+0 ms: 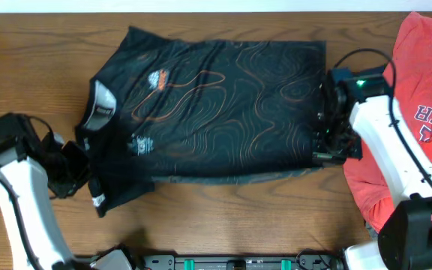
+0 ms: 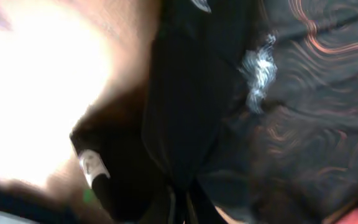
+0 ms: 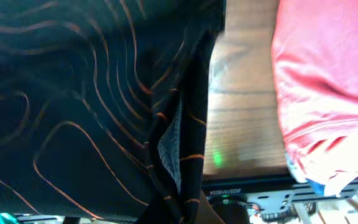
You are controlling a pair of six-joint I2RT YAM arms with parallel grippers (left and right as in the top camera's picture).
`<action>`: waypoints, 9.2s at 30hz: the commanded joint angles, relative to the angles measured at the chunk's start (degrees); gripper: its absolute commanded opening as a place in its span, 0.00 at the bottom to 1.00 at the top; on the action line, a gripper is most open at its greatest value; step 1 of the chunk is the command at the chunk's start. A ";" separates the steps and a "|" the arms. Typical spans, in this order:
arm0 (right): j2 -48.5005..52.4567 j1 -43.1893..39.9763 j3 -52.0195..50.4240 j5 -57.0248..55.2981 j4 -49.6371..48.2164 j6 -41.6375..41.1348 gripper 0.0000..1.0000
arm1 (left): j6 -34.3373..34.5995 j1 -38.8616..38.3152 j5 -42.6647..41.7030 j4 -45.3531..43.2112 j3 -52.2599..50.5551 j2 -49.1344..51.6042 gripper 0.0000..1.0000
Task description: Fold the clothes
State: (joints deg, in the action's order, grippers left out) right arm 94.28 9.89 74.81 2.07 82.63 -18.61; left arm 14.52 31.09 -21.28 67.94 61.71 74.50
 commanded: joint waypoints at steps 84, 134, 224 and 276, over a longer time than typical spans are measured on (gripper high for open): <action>6.71 -3.80 -20.61 -0.50 -49.83 4.33 0.40 | -8.96 -32.35 8.94 -33.42 -6.45 27.45 0.72; 6.71 -3.82 -20.61 -0.55 -49.31 4.33 0.41 | -8.83 -32.35 8.92 -38.88 6.12 21.68 0.65; -8.50 -4.94 -9.99 3.39 -32.94 3.06 0.80 | -4.59 -21.49 3.69 -62.49 16.41 41.13 0.81; -2.01 -5.07 -6.54 3.93 -33.66 2.54 0.56 | -6.78 -21.20 5.40 -59.65 24.15 46.29 0.06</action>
State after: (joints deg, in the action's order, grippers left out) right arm 90.30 5.41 64.88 6.79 49.21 -16.03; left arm 6.00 8.51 -16.16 6.79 85.14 125.91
